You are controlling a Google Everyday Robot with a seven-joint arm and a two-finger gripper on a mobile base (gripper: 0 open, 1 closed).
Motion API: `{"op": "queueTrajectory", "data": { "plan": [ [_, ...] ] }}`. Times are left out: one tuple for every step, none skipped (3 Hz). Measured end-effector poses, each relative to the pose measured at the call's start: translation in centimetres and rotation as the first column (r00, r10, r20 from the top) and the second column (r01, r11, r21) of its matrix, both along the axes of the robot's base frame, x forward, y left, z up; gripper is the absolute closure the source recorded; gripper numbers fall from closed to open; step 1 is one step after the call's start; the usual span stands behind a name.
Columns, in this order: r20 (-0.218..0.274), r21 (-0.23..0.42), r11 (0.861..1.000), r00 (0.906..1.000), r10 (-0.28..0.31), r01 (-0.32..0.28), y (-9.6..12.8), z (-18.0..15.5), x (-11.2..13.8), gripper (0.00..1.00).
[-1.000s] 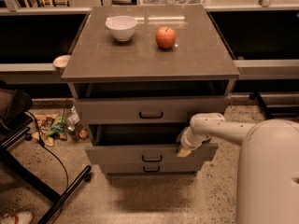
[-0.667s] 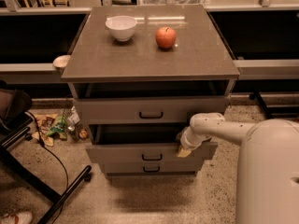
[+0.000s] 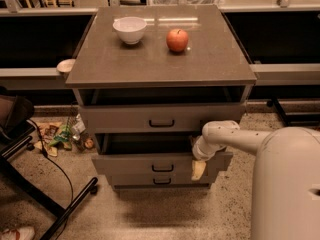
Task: Open middle drawer
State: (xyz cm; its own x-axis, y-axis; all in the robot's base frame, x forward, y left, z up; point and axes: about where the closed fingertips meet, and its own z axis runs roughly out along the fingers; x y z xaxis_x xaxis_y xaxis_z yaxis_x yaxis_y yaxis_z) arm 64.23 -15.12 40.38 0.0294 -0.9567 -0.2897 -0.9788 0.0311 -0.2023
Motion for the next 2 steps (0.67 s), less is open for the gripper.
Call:
{"op": "queueTrajectory", "data": {
  "plan": [
    [-0.074,-0.031,0.999,0.9971,-0.014,0.012,-0.2,-0.5,-1.7,0.0],
    [-0.15,-0.054,0.998,0.9872,-0.053,0.045,-0.8,-0.6,-4.4,0.0]
  ]
}}
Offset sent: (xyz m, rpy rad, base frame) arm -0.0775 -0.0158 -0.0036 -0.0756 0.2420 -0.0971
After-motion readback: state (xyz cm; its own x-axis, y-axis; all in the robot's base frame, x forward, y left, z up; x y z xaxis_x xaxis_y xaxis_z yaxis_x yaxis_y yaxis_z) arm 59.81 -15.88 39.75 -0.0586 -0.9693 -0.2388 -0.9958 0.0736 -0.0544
